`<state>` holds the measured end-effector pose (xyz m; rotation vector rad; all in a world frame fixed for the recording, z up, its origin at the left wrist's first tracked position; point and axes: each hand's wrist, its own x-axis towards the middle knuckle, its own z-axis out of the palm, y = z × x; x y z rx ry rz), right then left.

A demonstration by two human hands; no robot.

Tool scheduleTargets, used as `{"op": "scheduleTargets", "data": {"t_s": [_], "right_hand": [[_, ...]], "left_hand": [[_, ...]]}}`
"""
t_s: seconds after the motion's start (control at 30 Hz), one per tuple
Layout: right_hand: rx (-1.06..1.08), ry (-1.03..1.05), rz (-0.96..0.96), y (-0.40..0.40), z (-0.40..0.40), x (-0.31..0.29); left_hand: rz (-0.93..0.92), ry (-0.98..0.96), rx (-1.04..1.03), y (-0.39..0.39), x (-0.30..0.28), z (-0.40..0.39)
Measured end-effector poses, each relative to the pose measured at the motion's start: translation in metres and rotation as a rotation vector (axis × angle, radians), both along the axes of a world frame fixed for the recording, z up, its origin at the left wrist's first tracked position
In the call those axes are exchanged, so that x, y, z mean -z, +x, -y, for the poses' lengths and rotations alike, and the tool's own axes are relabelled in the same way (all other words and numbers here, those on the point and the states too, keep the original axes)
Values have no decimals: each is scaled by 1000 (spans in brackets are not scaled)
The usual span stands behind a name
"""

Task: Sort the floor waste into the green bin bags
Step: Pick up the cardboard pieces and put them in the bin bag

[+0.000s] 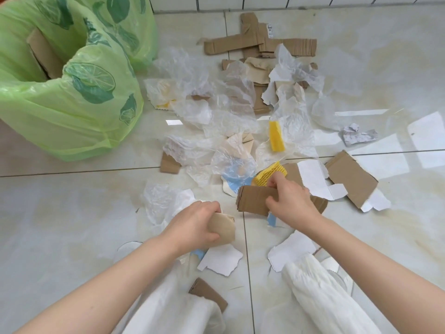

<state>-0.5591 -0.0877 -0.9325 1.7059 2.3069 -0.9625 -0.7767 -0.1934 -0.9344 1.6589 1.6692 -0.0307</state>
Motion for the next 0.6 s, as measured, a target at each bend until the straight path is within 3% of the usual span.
{"op": "scheduleTargets", "data": {"t_s": [0.13,0.37,0.5,0.6], "right_hand": [[-20,12,-72,-2,0,-10],[-82,120,-157,-8,10,-18],[-220,190,-164,-11,24,-26],[-466,208,-110,-16,37,-30]], "left_hand": [[133,-50,-71,-3,-10,0],[38,-100,109,-2,-18,29],[-49,-120,322,0,-14,55],[-129,-90,565,3,-6,71]]}}
